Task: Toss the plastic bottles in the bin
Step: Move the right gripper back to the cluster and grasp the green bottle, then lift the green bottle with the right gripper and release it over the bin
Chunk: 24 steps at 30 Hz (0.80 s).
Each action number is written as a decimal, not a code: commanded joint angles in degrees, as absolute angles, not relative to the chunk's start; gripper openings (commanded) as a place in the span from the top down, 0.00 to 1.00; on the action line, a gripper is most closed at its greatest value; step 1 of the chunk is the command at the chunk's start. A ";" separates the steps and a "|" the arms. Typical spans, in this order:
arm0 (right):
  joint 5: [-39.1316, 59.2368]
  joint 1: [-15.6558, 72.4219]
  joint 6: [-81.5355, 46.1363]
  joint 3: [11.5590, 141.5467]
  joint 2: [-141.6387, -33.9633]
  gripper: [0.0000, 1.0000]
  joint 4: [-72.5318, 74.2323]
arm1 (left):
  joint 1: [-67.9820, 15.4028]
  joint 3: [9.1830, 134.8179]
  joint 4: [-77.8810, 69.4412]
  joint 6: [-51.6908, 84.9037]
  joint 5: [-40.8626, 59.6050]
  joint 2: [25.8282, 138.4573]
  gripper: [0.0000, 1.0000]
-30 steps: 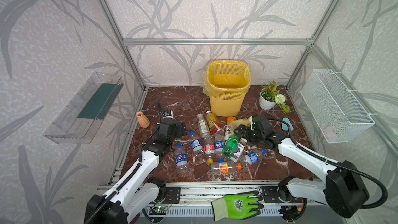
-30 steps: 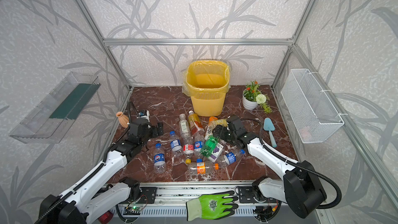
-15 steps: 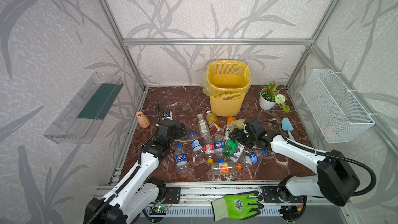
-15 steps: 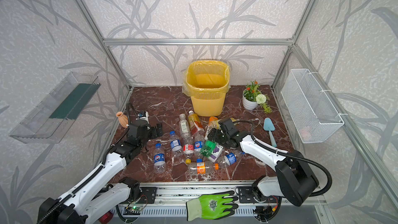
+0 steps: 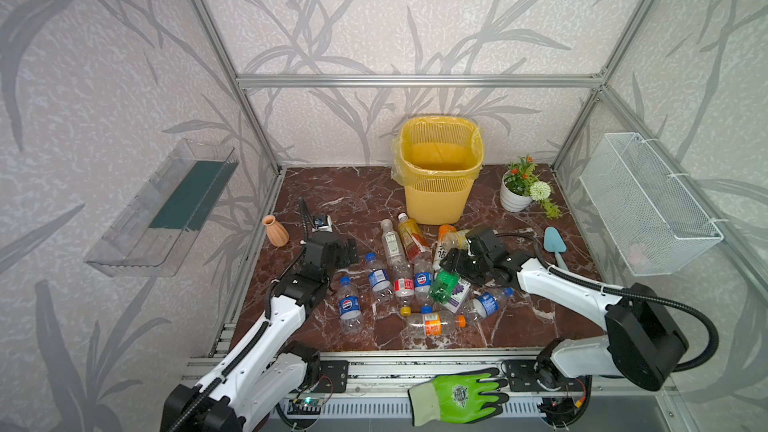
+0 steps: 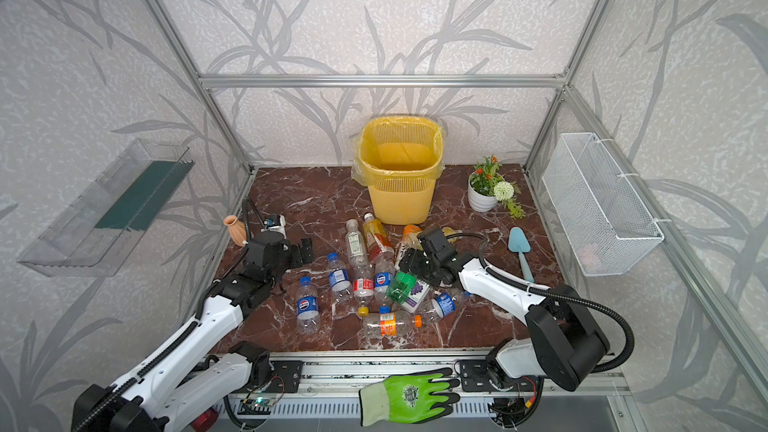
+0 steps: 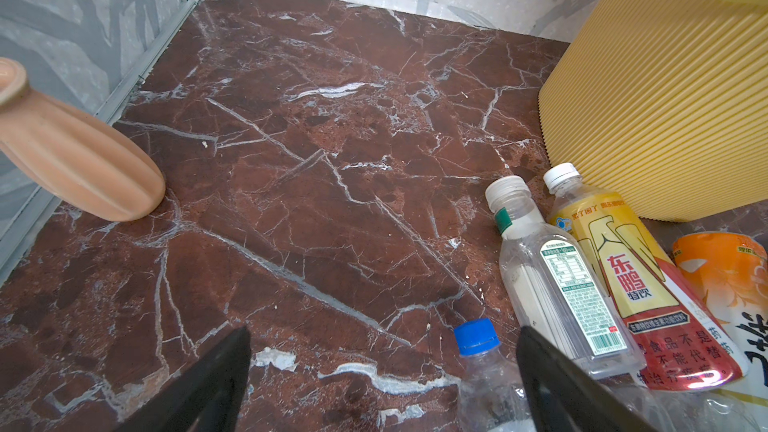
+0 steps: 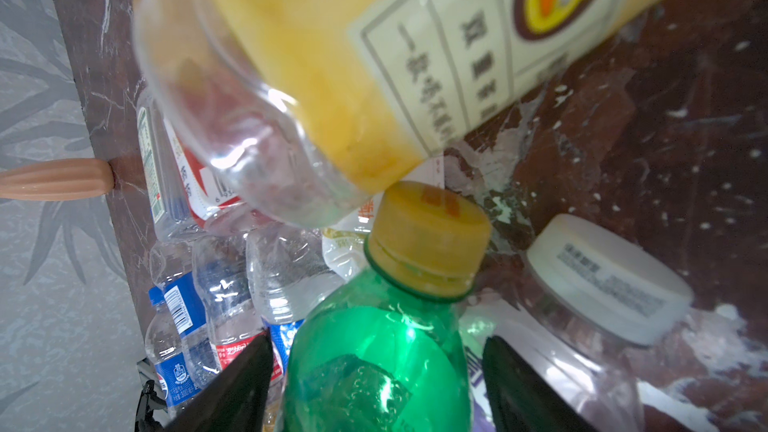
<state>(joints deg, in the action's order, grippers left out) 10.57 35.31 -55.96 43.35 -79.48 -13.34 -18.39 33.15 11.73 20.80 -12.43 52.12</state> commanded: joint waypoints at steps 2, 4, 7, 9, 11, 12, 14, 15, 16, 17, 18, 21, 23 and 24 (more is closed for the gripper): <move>10.27 35.62 -56.69 44.66 -80.28 0.24 -15.18 | -18.73 32.43 12.45 21.62 -13.95 51.14 0.01; 10.12 35.60 -56.64 44.74 -80.42 0.26 -15.30 | -18.65 32.43 12.54 21.67 -14.16 51.05 0.01; 9.93 35.62 -57.00 44.56 -80.54 0.29 -14.99 | -18.72 32.34 12.65 21.70 -14.49 50.89 0.01; 9.89 35.60 -57.53 44.24 -80.40 0.31 -14.37 | -18.72 32.39 12.83 21.71 -14.61 50.73 0.01; 9.73 35.61 -58.06 43.88 -80.11 0.33 -13.88 | -18.72 32.26 12.94 21.71 -14.77 50.55 0.01; 9.54 35.60 -58.32 43.67 -79.85 0.35 -13.52 | -18.72 32.27 12.94 21.75 -14.86 50.45 0.01; 9.17 35.62 -58.99 43.27 -79.24 0.37 -12.80 | -18.72 32.25 12.92 21.88 -14.94 50.28 0.01; 8.97 35.64 -59.25 43.01 -78.88 0.38 -12.25 | -18.68 32.15 12.92 21.93 -14.99 50.19 0.01; 8.88 35.65 -59.62 42.83 -78.46 0.38 -11.74 | -18.70 32.16 12.95 22.09 -15.01 50.19 0.01; 8.84 35.64 -59.78 42.80 -78.23 0.38 -11.56 | -18.72 32.09 12.85 22.18 -14.97 50.11 0.01; 8.73 35.61 -59.77 42.89 -77.93 0.38 -11.42 | -18.72 32.08 12.85 22.24 -14.90 50.12 0.01; 8.61 35.60 -59.85 43.09 -76.63 0.39 -10.88 | -18.69 32.08 12.92 22.39 -14.94 50.10 0.01; 8.53 35.61 -59.95 43.15 -75.34 0.40 -10.70 | -18.70 32.08 12.92 22.58 -15.09 49.92 0.01; 8.40 35.66 -59.95 43.23 -74.67 0.40 -10.84 | -18.72 32.00 12.92 22.67 -15.14 49.84 0.01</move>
<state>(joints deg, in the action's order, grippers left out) 9.30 35.31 -59.20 43.31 -77.45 -12.12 -18.39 32.75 12.25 21.52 -13.67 50.87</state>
